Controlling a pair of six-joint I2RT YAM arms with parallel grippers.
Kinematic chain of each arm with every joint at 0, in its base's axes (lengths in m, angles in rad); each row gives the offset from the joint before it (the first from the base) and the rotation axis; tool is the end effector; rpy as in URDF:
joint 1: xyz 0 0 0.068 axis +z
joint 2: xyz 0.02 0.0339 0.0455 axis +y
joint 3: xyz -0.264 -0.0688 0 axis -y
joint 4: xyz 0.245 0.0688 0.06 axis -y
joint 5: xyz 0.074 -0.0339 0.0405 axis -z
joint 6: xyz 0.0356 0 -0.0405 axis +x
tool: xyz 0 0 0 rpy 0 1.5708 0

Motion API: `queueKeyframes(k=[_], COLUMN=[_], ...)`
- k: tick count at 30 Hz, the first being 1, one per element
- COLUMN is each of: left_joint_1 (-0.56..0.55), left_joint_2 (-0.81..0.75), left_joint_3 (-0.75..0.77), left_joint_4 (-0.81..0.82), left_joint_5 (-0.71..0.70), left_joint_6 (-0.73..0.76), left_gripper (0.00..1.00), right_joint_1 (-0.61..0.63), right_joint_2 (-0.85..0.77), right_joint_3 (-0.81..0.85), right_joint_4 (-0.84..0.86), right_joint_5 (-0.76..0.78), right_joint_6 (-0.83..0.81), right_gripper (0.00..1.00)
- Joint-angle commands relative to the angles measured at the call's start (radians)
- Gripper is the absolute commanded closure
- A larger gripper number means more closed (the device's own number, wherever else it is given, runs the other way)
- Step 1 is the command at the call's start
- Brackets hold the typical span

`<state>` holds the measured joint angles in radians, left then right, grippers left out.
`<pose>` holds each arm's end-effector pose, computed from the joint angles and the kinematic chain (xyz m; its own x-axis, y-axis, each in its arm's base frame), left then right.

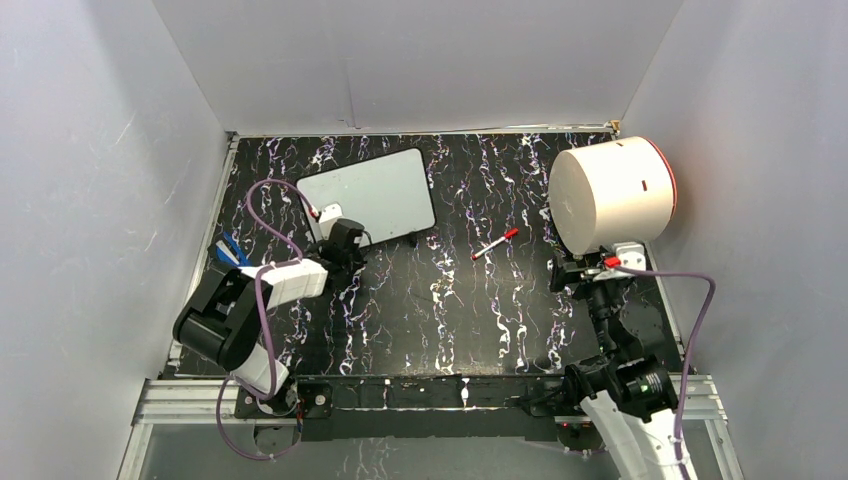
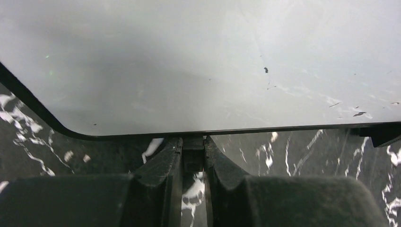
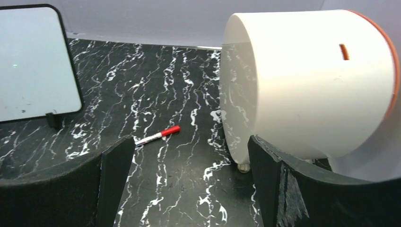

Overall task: Write a sentence on the whiteboard
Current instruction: Move the whiteboard to the center of the board.

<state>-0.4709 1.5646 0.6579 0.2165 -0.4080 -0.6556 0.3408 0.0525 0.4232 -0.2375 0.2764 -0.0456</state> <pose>0.2728 -0.1230 0.1536 -0.5374 -0.3543 -0.7653 -0.2319 0.9346 -0.2699 0.0695 0.0143 0.2864 0.1281 -0.0011 -0.9918 -0.0609 0.9981 -0.0090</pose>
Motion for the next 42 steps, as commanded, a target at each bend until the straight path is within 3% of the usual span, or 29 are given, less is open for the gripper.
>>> queueKeyframes(k=[1, 8, 12, 15, 18, 22, 31, 37, 42], left_joint_1=[-0.066, -0.162, -0.225, -0.265, -0.284, -0.307, -0.384, -0.425, -0.477], left_joint_2=[-0.055, -0.04, -0.004, 0.008, -0.003, -0.022, -0.025, -0.032, -0.028], left_joint_3=[-0.042, -0.033, 0.015, 0.043, 0.044, 0.024, 0.045, 0.072, 0.1], left_joint_4=[-0.087, -0.118, -0.204, -0.3, -0.339, -0.341, -0.393, -0.441, -0.485], left_joint_5=[0.0, -0.036, -0.108, -0.164, -0.17, -0.162, -0.174, -0.196, -0.219], left_joint_6=[-0.071, -0.102, -0.15, -0.201, -0.245, -0.28, -0.335, -0.402, -0.459], left_gripper=[1.0, 1.0, 1.0, 1.0, 1.0, 1.0, 0.97, 0.95, 0.88], right_joint_1=[0.004, 0.004, 0.003, 0.004, 0.004, 0.004, 0.004, 0.006, 0.027], right_joint_2=[0.156, 0.404, 0.512, 0.615, 0.675, 0.627, 0.812, 0.911, 1.018], right_joint_3=[0.13, 0.312, 0.379, 0.438, 0.482, 0.39, 0.461, 0.438, 0.438], right_joint_4=[-0.01, -0.209, -0.305, -0.399, -0.396, -0.265, -0.317, -0.245, -0.197], right_joint_5=[-0.072, -0.108, -0.222, -0.22, -0.267, -0.406, -0.253, -0.183, -0.099], right_joint_6=[0.083, 0.232, 0.288, 0.38, 0.394, 0.413, 0.44, 0.491, 0.535], right_gripper=[0.01, 0.01, 0.01, 0.01, 0.01, 0.01, 0.01, 0.01, 0.02])
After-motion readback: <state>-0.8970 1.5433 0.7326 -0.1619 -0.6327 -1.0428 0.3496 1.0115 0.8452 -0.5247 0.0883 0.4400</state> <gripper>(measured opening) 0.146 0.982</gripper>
